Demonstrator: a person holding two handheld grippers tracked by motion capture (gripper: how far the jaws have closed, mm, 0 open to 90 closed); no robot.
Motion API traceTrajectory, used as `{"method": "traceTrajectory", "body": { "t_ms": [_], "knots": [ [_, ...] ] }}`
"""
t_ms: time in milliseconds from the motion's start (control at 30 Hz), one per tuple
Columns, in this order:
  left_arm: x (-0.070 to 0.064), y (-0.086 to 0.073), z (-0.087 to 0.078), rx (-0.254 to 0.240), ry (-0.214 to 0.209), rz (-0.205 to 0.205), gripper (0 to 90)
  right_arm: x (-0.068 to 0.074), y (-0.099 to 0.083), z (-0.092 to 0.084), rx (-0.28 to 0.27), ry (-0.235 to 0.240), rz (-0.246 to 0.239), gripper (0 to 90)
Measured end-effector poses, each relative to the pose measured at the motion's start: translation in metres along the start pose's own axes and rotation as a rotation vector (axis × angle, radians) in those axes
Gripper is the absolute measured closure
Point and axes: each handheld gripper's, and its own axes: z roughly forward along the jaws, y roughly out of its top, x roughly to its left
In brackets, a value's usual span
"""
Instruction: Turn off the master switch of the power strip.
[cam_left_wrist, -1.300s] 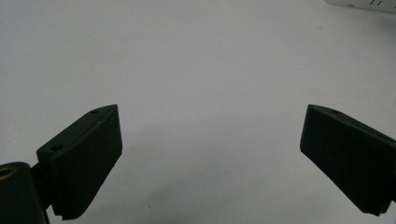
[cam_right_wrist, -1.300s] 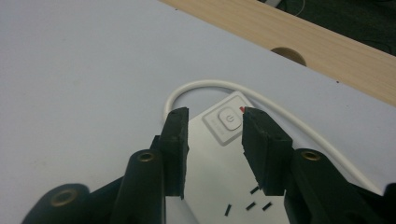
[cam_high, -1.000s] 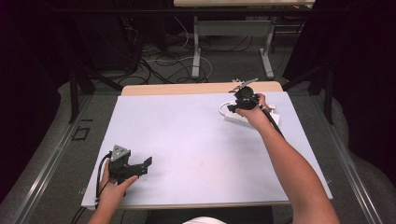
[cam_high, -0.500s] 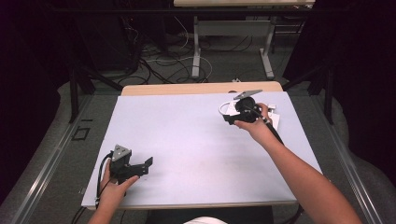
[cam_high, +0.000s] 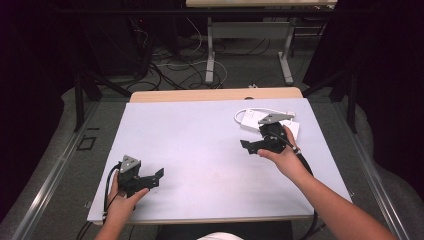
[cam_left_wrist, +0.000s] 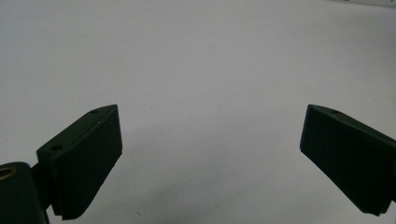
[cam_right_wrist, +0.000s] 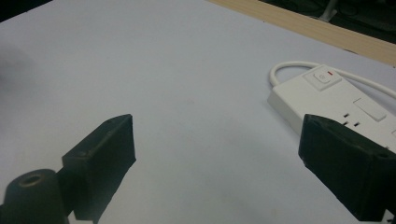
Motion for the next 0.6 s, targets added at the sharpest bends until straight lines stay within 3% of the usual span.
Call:
{"method": "traceTrajectory", "body": {
  "t_ms": [67, 167, 267, 600],
  "knots": [
    [0.000, 0.000, 0.000, 0.000, 0.000, 0.000, 5.8, 0.001, -0.003, -0.003, -0.004, 0.000, -0.002, 9.1],
    [0.000, -0.001, 0.000, 0.001, 0.003, -0.002, 5.8, 0.004, -0.018, -0.012, -0.017, -0.036, -0.037, 0.4],
    [0.000, -0.001, 0.000, 0.001, 0.004, -0.002, 5.7, 0.006, -0.030, -0.020, -0.017, -0.047, -0.050, 0.0],
    [-0.001, -0.001, 0.000, 0.003, 0.002, 0.009, 4.4, 0.005, -0.068, -0.047, -0.053, -0.056, -0.005, 0.0]
  ]
}}
